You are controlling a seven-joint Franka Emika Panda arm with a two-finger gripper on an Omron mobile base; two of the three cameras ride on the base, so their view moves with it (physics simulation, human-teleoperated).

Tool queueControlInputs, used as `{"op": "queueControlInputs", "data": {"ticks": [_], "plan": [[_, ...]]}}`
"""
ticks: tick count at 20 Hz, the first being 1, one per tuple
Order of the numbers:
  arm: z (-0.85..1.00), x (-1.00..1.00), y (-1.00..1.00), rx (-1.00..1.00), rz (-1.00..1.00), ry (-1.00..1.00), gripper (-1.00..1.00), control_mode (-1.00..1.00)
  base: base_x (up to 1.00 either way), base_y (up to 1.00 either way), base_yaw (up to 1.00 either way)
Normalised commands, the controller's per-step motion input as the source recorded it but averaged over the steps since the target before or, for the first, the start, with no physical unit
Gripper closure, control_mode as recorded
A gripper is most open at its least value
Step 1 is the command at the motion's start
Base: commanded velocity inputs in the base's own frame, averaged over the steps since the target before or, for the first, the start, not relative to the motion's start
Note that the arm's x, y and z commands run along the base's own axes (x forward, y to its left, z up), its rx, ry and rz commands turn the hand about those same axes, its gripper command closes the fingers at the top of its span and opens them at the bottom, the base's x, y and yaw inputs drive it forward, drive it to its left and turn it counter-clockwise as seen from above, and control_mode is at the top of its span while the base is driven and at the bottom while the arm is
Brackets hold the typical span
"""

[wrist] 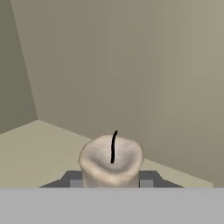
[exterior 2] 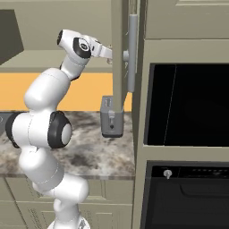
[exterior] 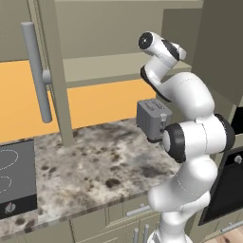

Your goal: Get the candle and the beer from the cabinet and move them to the dining counter.

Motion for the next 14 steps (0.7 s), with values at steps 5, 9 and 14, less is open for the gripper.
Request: {"op": "queueControlInputs", "data": {"ticks": [5, 9, 14], "plan": [[0.00, -0.04, 0.00, 0.00, 0.00, 0.00, 1.00, -1.00, 0.00, 0.00, 0.00], [-0.01, -0.36, 0.11, 0.00, 0.00, -0.04, 1.00, -1.00, 0.00, 0.00, 0.00], [0.00, -0.52, 0.15, 0.00, -0.04, 0.00, 1.00, -1.00, 0.00, 0.00, 0.00]]}}
